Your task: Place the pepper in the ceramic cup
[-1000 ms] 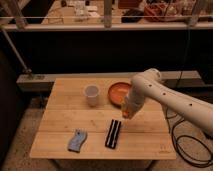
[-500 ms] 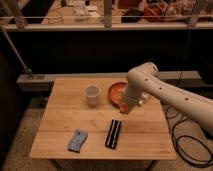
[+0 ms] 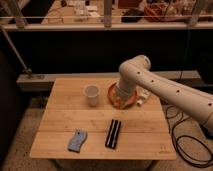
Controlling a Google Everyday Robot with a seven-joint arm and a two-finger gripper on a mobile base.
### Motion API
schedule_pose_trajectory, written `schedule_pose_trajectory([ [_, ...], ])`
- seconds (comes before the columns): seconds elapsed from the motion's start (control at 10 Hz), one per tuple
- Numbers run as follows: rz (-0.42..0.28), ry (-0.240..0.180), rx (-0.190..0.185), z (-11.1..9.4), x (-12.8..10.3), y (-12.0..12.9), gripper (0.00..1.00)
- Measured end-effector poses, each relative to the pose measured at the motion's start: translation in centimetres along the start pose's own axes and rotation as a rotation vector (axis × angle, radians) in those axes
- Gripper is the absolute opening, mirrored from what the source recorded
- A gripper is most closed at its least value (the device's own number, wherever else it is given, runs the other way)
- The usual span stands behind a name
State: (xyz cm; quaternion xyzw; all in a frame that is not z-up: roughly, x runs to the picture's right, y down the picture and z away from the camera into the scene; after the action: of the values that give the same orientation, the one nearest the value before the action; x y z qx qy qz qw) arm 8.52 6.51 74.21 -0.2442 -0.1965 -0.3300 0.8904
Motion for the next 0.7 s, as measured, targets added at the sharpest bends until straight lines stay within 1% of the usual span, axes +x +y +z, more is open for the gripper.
schedule_pose_trajectory([
  [0.1,-0.002,0.002,0.000,-0.3,0.1,-0.2,0.01],
  [0.5,-0.029,-0.004,-0.001,-0.2,-0.4,-2.5,0.01],
  [0.7,-0.037,-0.002,0.001,-0.4,-0.1,-3.3,0.01],
])
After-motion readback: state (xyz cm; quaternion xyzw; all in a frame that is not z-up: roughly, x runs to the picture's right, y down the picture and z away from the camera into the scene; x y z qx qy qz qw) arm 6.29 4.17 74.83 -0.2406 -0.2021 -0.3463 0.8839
